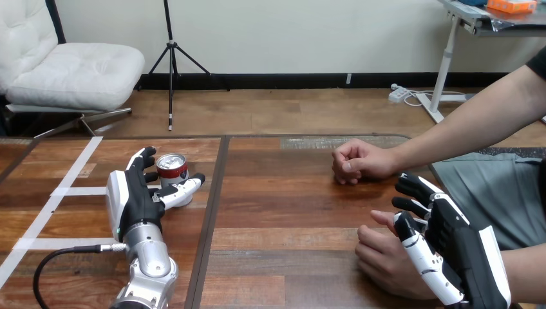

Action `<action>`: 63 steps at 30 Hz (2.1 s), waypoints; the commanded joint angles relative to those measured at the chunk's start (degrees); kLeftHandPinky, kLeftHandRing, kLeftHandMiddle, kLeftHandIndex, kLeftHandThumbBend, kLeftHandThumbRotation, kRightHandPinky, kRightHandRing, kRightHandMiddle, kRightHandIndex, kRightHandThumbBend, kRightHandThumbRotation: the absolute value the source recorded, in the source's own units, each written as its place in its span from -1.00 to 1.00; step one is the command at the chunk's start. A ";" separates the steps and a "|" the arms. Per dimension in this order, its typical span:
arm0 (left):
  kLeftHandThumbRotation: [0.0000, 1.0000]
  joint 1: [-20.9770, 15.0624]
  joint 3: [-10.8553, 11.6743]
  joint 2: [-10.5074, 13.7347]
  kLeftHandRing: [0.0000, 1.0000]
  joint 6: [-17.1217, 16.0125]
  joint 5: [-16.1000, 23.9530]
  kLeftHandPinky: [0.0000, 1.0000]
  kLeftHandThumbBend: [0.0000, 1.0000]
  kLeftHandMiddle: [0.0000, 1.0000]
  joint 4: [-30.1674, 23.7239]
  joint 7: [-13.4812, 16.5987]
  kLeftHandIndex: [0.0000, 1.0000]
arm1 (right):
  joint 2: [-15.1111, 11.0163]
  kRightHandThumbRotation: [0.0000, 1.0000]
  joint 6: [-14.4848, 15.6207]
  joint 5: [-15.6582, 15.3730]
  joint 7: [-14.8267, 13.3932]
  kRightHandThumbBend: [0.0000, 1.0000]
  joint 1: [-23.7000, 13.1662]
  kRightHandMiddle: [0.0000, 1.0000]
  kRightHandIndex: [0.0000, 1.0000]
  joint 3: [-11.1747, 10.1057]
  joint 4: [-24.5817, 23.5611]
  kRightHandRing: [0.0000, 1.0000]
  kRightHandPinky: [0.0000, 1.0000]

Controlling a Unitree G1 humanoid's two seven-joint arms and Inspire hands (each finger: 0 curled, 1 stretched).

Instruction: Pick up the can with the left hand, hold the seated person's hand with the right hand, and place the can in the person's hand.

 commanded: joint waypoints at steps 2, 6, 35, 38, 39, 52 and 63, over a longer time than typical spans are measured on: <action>-1.00 -4.73 0.25 0.04 0.61 -1.78 0.09 0.42 0.46 0.69 -0.04 -0.36 0.65 | -0.40 0.29 -0.78 0.17 -0.29 0.09 -2.02 0.68 0.65 0.20 -2.75 0.60 0.41; -1.00 -4.77 0.23 0.06 0.62 -1.77 0.18 0.43 0.45 0.68 0.03 -0.42 0.64 | -0.40 0.29 -0.66 0.15 -0.30 0.09 -2.00 0.68 0.65 0.19 -2.86 0.60 0.42; -1.00 -4.30 -0.18 -0.25 0.50 -3.16 0.65 0.40 0.37 0.49 0.38 0.71 0.44 | -0.41 0.29 -0.67 0.33 -0.37 0.09 -1.86 0.67 0.64 0.02 -3.11 0.58 0.39; -1.00 -4.05 0.10 -0.35 0.46 -4.13 0.32 0.36 0.34 0.45 0.39 0.62 0.39 | -0.43 0.28 -0.87 0.58 -0.22 0.09 -1.96 0.67 0.64 0.07 -2.94 0.58 0.38; -1.00 -3.99 0.09 -0.34 0.46 -4.26 0.35 0.35 0.34 0.45 0.42 0.66 0.39 | -0.41 0.28 -0.81 0.68 -0.18 0.09 -1.97 0.67 0.64 0.09 -2.94 0.58 0.38; -1.00 -3.55 0.68 -0.49 0.31 -5.76 -0.19 0.22 0.27 0.31 0.52 0.70 0.28 | -0.41 0.29 -0.51 0.15 -0.37 0.10 -1.99 0.66 0.64 0.14 -3.18 0.58 0.39; -1.00 -3.26 0.95 -0.44 0.20 -5.95 -0.27 0.12 0.25 0.23 0.70 0.62 0.22 | -0.41 0.29 -0.51 -0.05 -0.42 0.08 -1.96 0.67 0.64 0.19 -3.30 0.59 0.39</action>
